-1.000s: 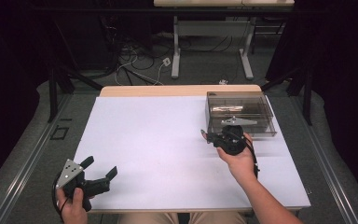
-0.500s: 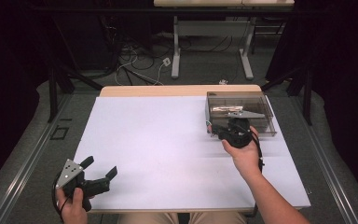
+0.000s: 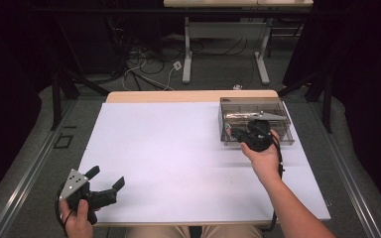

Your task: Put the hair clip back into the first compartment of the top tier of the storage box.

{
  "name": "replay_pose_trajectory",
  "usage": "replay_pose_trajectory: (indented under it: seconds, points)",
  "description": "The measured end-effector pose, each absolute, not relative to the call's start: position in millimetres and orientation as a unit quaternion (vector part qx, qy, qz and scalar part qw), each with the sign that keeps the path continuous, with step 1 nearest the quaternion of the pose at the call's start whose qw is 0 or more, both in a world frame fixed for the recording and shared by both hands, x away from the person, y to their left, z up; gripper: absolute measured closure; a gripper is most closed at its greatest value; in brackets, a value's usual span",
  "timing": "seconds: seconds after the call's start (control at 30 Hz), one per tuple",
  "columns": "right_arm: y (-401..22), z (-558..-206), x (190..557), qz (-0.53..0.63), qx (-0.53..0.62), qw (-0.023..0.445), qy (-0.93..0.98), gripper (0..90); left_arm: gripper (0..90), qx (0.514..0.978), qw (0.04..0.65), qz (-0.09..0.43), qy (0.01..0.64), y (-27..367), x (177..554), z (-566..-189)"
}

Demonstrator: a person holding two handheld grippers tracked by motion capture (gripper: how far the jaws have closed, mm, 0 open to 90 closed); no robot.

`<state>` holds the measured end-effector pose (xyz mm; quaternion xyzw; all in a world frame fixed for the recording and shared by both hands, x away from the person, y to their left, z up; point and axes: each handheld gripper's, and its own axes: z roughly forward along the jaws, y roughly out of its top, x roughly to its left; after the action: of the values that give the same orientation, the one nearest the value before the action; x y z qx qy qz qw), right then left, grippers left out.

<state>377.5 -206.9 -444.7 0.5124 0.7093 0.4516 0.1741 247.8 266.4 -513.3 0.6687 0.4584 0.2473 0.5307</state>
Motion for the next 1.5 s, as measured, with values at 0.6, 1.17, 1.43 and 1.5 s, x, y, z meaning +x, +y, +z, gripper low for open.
replay_pose_trajectory:
  seconds: [0.6, 1.17, 1.43, 1.5]
  points:
    - [-214, -448, 386, 0.443, 0.53, 0.182, 0.7, 85.1, 0.7, 0.669, 0.53, 0.248, 0.458, 267, 248, -513]
    - [-220, -452, 393, 0.434, 0.54, 0.186, 0.697, 85.1, 0.7, 0.67, 0.53, 0.246, 0.457, 266, 248, -514]
    - [-221, -455, 396, 0.425, 0.548, 0.185, 0.696, 85.1, 0.7, 0.672, 0.529, 0.246, 0.457, 266, 249, -514]
    - [-221, -456, 397, 0.423, 0.55, 0.184, 0.696, 85.1, 0.7, 0.671, 0.529, 0.246, 0.457, 266, 249, -514]
